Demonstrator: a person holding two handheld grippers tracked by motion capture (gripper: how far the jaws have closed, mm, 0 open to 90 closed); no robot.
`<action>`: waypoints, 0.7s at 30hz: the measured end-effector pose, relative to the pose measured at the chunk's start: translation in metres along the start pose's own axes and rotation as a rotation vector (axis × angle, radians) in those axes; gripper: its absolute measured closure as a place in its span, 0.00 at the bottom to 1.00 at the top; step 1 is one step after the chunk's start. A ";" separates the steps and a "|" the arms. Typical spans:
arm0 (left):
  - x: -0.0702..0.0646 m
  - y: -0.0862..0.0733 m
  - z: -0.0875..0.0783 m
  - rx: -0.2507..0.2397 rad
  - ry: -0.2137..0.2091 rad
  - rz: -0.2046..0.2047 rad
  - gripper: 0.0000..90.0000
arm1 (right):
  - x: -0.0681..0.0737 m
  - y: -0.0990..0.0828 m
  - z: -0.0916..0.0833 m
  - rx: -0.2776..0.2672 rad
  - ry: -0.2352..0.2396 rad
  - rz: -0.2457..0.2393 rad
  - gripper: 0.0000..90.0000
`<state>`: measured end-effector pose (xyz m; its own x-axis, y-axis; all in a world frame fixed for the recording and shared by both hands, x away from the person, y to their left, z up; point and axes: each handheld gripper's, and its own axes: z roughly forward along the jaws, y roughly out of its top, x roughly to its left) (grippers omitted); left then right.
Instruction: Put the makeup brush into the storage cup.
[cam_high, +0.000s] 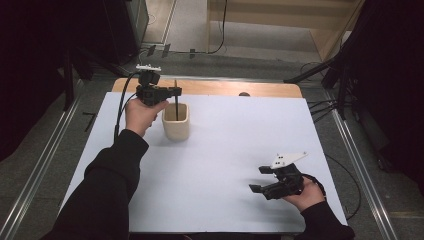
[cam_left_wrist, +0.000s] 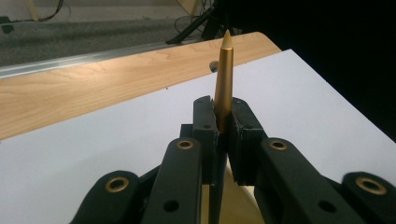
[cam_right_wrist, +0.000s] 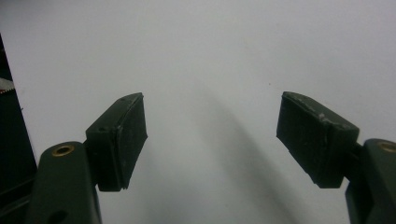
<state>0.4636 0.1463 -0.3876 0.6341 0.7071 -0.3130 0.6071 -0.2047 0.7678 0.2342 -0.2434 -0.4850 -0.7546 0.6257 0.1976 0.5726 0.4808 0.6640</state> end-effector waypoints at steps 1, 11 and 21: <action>0.000 0.000 0.000 0.005 0.003 0.001 0.93 | 0.000 0.000 0.000 0.000 0.000 0.001 0.28; 0.003 0.001 -0.004 0.016 -0.024 -0.037 0.90 | 0.000 0.000 0.000 0.000 0.001 0.001 0.28; 0.003 0.005 -0.018 0.038 -0.034 -0.058 0.42 | 0.000 0.000 0.000 0.000 -0.001 0.002 0.28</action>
<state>0.4598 0.1597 -0.3745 0.6132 0.6950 -0.3755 0.6605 -0.1903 0.7263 0.2342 -0.2436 -0.4848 -0.7533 0.6272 0.1978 0.5737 0.4797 0.6639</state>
